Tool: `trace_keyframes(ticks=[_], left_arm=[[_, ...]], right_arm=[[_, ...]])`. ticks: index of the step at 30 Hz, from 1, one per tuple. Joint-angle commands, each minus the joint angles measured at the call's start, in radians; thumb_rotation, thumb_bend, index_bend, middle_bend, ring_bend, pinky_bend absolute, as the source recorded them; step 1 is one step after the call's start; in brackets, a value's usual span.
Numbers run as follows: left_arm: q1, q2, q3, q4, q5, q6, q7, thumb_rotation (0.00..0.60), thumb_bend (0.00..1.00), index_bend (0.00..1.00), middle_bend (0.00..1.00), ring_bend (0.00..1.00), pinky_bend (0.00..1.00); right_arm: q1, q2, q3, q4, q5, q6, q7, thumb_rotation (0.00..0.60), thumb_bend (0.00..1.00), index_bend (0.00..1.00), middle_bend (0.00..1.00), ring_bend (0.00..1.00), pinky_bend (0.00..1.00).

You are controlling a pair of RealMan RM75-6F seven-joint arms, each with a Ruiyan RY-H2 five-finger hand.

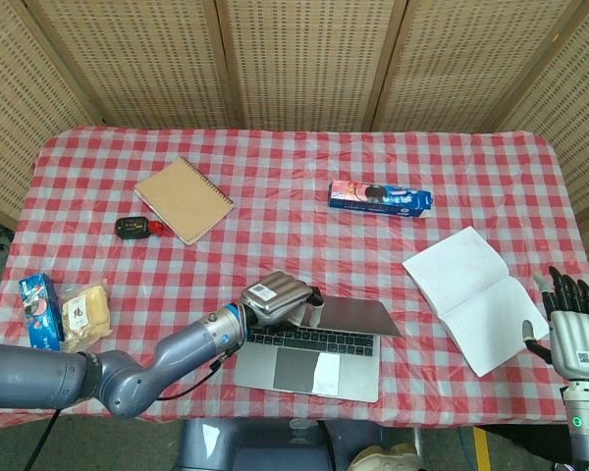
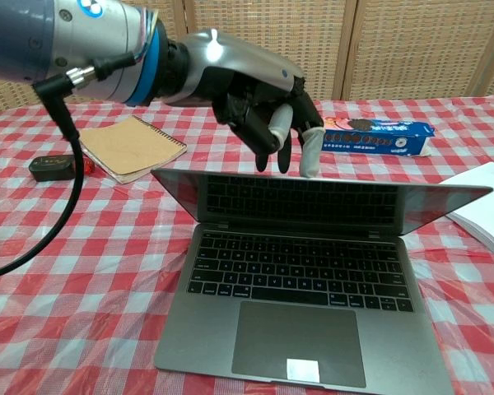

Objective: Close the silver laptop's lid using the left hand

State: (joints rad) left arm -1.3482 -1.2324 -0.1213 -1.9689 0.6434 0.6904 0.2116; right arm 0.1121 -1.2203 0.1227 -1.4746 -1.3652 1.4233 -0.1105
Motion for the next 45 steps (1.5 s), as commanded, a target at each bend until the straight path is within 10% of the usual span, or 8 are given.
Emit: trace_keyframes(ticks=[1, 45], left_arm=[[0.021, -0.006, 0.022, -0.021, 0.023, 0.01, -0.001, 0.6, 1.0, 0.54, 0.36, 0.37, 0.39], [0.128, -0.242, 0.173, 0.152, 0.088, -0.061, -0.014, 0.6, 1.0, 0.53, 0.36, 0.37, 0.38]], right_arm=[[-0.001, 0.001, -0.001, -0.004, -0.003, 0.004, -0.001, 0.6, 0.67, 0.02, 0.0, 0.0, 0.0], [-0.013, 0.018, 0.008, -0.026, -0.001, 0.028, 0.01, 0.6, 0.68, 0.03, 0.0, 0.0, 0.0]])
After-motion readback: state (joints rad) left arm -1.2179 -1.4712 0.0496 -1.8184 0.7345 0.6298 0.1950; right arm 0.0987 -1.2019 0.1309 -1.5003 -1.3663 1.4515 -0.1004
